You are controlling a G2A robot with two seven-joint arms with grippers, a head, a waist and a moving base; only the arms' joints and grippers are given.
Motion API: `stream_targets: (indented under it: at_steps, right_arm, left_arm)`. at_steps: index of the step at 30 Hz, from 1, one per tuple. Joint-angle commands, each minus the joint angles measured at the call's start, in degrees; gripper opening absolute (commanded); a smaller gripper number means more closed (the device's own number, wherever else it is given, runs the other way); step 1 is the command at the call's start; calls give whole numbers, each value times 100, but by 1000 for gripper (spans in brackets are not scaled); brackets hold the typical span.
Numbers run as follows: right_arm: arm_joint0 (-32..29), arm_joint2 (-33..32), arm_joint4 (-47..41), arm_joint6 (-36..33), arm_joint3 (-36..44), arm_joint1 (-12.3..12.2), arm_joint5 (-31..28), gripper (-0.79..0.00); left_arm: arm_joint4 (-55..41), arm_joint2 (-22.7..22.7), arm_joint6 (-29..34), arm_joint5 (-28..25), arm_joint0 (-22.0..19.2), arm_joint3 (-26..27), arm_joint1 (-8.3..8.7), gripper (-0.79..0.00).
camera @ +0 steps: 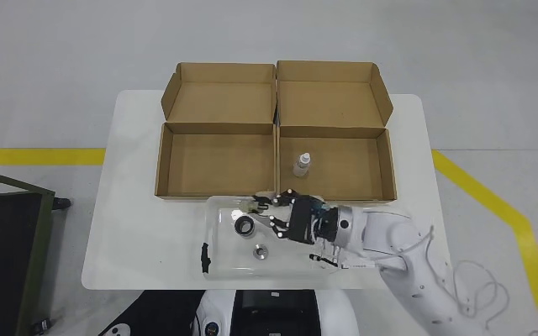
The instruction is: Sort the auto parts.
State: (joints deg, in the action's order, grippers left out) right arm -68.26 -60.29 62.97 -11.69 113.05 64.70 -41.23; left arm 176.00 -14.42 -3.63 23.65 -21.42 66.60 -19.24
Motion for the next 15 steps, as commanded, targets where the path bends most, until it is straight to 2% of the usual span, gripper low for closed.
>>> stream_targets:
  at_steps: [1,8,15]
  right_arm:
    - [75,5,-235,78,-79,12,-7,-785]
    - [299,-54,-1349,665,-506,76,-79,-785]
    - [457,-364,-2026,1044,-747,92,-134,-785]
  left_arm:
    - [0,0,0,0,0,0,0,0]
    - [0,0,0,0,0,0,0,0]
    - [0,0,0,0,0,0,0,0]
